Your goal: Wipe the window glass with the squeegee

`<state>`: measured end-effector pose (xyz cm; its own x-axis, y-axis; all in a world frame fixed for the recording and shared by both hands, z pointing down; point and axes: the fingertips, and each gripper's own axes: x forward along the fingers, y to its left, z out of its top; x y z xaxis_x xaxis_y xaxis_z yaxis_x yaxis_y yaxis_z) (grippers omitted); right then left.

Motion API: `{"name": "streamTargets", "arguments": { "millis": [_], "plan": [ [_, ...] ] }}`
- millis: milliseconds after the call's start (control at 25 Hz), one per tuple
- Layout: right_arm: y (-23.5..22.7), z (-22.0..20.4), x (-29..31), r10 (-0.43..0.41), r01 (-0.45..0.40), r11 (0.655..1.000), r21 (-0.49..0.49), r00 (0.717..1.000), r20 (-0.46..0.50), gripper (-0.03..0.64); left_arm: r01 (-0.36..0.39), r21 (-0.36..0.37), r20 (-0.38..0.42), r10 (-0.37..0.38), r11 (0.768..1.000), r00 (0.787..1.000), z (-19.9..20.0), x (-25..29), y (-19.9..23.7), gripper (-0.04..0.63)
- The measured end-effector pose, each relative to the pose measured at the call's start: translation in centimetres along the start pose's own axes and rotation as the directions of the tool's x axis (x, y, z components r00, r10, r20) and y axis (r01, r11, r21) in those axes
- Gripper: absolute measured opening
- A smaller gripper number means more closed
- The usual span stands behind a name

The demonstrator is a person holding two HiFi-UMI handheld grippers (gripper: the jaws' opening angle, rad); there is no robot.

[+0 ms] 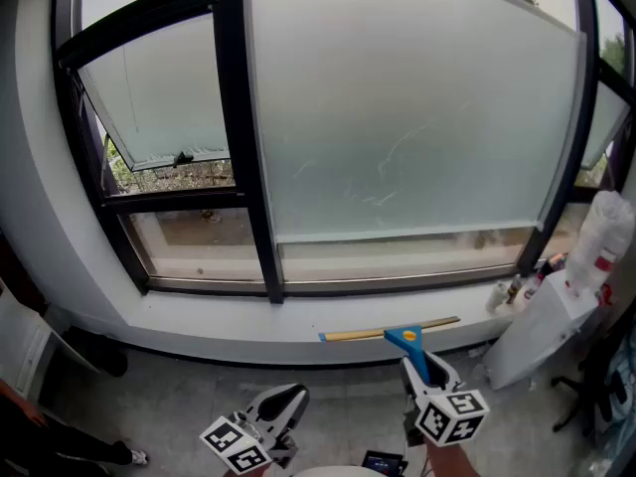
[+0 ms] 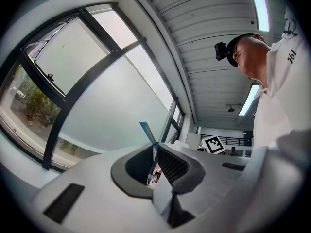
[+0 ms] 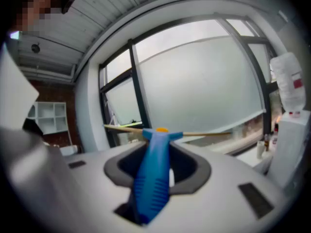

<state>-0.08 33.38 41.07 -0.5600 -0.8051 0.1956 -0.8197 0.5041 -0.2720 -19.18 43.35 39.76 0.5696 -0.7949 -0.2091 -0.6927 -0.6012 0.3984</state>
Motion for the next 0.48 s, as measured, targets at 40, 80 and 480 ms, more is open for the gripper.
{"name": "streamTargets", "arguments": {
  "millis": [40,80,480],
  "plan": [
    [0.0,0.0,0.1,0.001,-0.001,1.000,-0.001,1.000,0.000,0.156,-0.001,0.000,0.001,0.001,1.000,1.000,0.0,0.1,0.1,0.051],
    [-0.1,0.1,0.2,0.002,-0.002,1.000,-0.001,1.000,-0.001,0.156,-0.001,0.000,0.001,0.001,1.000,1.000,0.0,0.2,0.1,0.051],
    [-0.9,-0.2,0.9,0.016,-0.016,1.000,0.001,1.000,-0.016,0.156,-0.012,-0.003,-0.003,0.012,1.000,1.000,-0.3,1.1,0.4,0.051]
  ]
}}
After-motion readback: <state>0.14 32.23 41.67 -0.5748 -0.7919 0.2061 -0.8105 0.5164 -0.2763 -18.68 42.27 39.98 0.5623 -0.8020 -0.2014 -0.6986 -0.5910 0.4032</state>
